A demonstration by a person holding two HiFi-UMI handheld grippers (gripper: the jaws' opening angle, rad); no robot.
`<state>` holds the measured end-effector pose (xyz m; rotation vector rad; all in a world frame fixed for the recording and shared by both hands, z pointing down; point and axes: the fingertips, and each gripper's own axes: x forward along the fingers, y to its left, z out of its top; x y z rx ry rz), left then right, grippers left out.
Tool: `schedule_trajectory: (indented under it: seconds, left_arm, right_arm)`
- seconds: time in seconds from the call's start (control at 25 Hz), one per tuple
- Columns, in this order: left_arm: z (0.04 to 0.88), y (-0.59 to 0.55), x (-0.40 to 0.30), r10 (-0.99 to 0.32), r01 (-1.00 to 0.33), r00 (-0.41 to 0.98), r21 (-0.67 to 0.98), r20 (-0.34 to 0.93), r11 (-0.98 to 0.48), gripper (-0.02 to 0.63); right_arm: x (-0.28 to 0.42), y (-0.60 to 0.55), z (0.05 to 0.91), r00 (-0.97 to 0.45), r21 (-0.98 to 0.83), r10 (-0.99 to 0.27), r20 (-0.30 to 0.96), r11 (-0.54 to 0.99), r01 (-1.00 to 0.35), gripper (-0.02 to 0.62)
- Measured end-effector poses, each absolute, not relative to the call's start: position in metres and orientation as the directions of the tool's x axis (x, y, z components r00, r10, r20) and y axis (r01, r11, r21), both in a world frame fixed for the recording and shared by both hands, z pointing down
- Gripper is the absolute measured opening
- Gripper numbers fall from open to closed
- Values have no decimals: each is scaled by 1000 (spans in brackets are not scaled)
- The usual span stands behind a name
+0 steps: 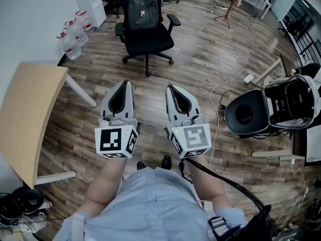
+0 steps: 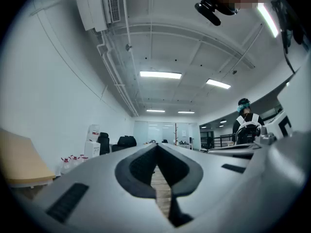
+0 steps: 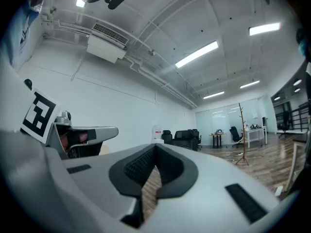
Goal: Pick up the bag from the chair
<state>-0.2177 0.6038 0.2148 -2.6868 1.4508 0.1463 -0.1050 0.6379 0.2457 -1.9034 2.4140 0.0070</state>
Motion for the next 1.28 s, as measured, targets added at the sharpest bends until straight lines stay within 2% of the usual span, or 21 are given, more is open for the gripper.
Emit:
schedule_trajectory:
  seconds: [0.44, 0.64, 1.28]
  left_arm:
    - [219, 602, -199, -836, -843, 536, -26, -119, -537, 0]
    - [221, 602, -191, -843, -850, 525, -26, -119, -526, 1]
    - [233, 585, -169, -878, -883, 465, 8, -113, -469, 1]
  right_arm:
    - [-88, 635, 250, -246, -41, -967, -58, 249, -968, 0]
    - [-75, 633, 248, -248, -107, -965, -88, 257, -961, 2]
    - [-44, 605, 263, -277, -56, -961, -28, 278, -959, 2]
